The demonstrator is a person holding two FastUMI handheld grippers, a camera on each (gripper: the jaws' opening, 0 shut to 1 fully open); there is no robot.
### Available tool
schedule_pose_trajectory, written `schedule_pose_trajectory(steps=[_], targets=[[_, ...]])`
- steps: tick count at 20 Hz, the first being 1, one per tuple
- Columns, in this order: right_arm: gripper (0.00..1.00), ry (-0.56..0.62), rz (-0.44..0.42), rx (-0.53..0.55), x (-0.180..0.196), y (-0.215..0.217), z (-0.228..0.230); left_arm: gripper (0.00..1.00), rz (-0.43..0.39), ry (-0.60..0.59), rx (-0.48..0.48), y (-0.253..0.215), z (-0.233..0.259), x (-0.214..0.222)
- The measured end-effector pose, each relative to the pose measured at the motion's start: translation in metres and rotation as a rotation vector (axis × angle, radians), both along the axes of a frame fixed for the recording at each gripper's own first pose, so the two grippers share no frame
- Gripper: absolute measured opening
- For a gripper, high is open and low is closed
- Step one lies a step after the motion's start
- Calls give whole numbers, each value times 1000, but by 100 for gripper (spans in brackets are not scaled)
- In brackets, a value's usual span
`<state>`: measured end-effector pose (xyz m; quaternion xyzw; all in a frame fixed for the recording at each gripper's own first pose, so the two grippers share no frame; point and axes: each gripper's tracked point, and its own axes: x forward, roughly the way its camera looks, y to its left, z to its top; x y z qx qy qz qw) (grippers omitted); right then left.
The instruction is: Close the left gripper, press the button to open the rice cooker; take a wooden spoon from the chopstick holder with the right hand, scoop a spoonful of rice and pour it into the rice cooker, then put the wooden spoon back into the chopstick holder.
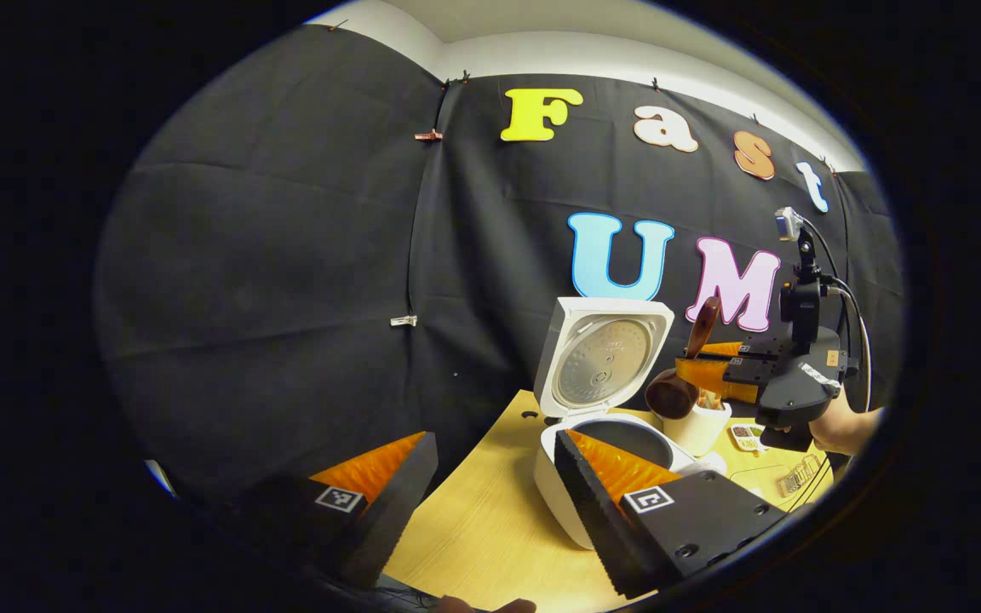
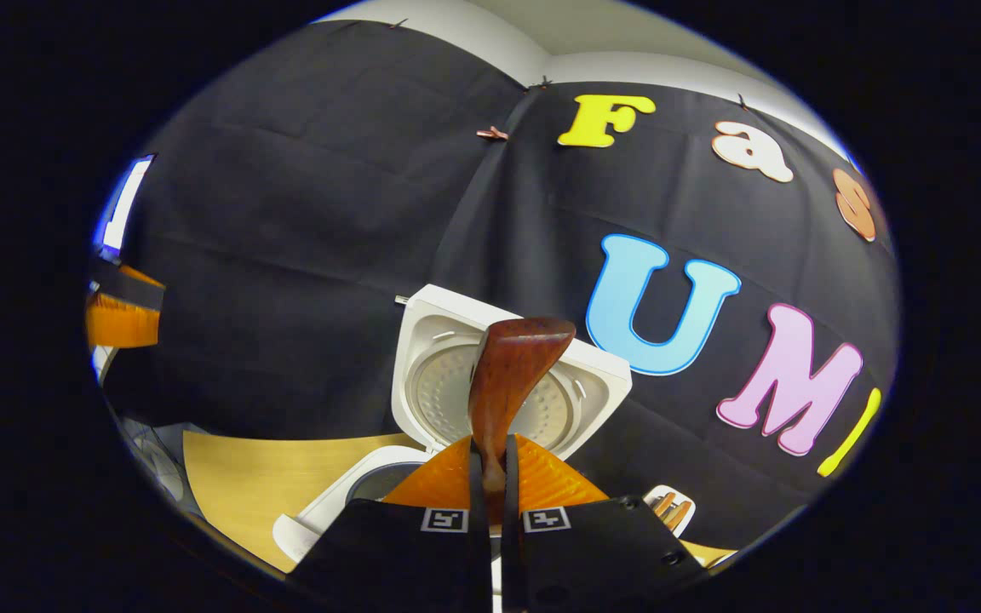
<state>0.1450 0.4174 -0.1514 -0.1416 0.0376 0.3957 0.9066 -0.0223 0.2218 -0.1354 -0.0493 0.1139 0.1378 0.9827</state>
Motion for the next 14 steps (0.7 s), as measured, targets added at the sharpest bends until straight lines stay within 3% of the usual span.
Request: schedule_pose_trajectory(steps=[7, 9, 10, 14], targets=[[9, 268, -103, 275, 13, -24, 15, 96, 1, -13, 14, -8, 6, -7], [5, 320, -128, 365, 13, -37, 27, 95, -11, -21, 29, -13, 8, -5], [8, 340, -134, 402, 11, -43, 33, 95, -20, -28, 34, -17, 11, -3], [9, 372, -164, 542, -1, -79, 65, 95, -75, -45, 37, -40, 16, 10]])
